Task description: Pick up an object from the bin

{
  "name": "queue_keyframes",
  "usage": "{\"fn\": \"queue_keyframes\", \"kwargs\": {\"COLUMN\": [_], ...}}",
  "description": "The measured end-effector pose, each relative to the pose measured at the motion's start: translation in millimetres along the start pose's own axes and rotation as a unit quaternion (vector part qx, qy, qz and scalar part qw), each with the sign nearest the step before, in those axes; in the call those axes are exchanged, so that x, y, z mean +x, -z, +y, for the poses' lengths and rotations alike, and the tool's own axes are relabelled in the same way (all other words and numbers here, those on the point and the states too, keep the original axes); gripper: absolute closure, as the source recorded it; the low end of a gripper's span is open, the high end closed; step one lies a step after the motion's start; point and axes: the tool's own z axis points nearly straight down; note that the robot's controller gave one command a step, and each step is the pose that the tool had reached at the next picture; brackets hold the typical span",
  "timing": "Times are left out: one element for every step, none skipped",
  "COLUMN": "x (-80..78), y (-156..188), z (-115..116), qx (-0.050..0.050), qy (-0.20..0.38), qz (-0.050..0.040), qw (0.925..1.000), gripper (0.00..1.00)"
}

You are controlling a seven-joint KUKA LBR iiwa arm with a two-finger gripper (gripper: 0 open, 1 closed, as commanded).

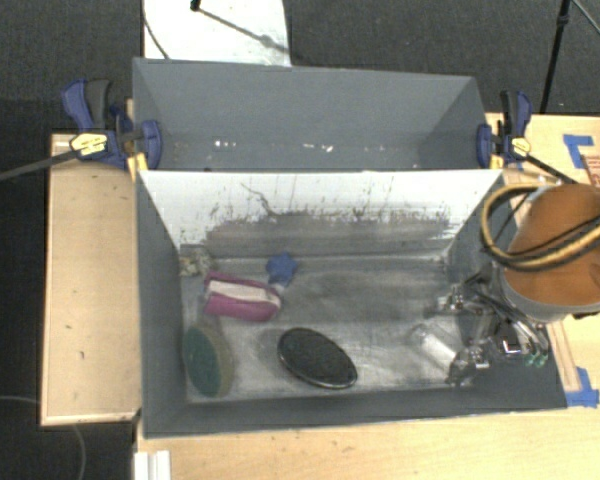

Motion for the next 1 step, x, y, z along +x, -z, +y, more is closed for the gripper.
{"fn": "queue_keyframes", "kwargs": {"x": [-3.0], "y": [-49.7], "z": [-3.3], "qx": [0.0], "qy": [0.0], "qz": [-0.0027], "qw": [1.0], "gripper": [0.0]}}
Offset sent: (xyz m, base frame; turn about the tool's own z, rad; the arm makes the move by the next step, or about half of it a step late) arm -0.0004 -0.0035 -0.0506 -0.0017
